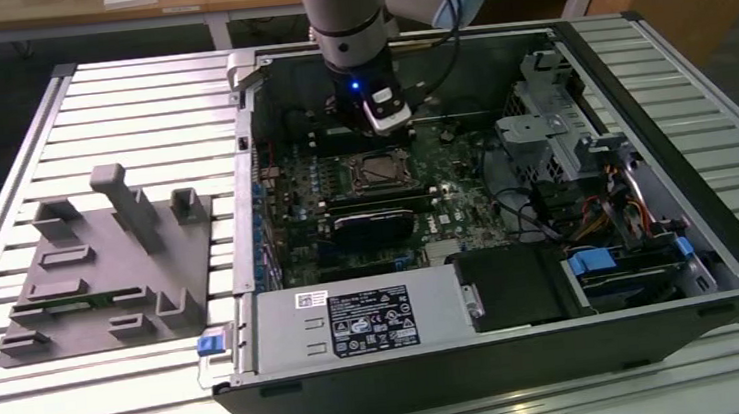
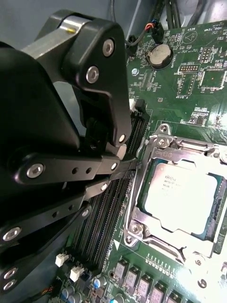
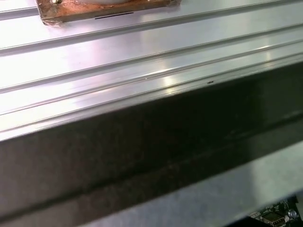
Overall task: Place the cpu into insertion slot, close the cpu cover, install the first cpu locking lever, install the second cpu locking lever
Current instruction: 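Install the first cpu locking lever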
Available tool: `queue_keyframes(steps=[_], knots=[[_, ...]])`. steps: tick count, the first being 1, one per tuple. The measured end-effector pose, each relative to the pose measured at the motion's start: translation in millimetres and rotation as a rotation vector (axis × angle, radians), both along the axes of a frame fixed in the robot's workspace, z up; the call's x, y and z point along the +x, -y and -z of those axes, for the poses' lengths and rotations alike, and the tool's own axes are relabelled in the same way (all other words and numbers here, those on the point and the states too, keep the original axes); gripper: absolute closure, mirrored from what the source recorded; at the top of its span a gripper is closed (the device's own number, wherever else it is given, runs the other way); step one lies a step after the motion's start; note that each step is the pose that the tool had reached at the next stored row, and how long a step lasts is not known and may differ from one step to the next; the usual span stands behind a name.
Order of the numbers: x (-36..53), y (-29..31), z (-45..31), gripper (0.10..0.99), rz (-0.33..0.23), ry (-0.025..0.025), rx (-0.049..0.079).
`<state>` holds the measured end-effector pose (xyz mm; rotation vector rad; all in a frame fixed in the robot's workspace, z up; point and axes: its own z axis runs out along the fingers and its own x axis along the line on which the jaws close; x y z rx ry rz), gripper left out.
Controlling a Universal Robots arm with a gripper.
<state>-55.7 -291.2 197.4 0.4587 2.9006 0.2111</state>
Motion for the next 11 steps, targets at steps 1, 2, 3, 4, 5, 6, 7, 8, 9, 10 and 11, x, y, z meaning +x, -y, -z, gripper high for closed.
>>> queue_keyframes(steps=[1,2,3,4,5,6,7,8,9,10,11], knots=[[-0.1,0.1,0.2,0.98,0.001,0.0011,0.0],[-0.3,0.2,0.4,0.98,0.002,0.0023,-0.001],[-0.6,0.3,0.7,0.98,0.003,0.0034,-0.001],[-0.9,0.4,0.9,0.98,0.004,0.0045,-0.001],[-1.2,0.5,1.2,0.98,0.005,0.0057,-0.001],[-1.5,0.6,1.6,0.98,0.006,0.0068,-0.001],[-1.8,0.7,1.9,0.98,0.007,0.0078,-0.001],[-1.9,0.9,2.2,0.98,0.008,0.0087,-0.001],[-2.1,1.0,2.6,0.98,0.009,0.0096,-0.001],[-2.2,1.1,3.1,0.98,0.01,0.0104,-0.002],[-2.2,1.2,3.5,0.98,0.01,0.0112,-0.002]])
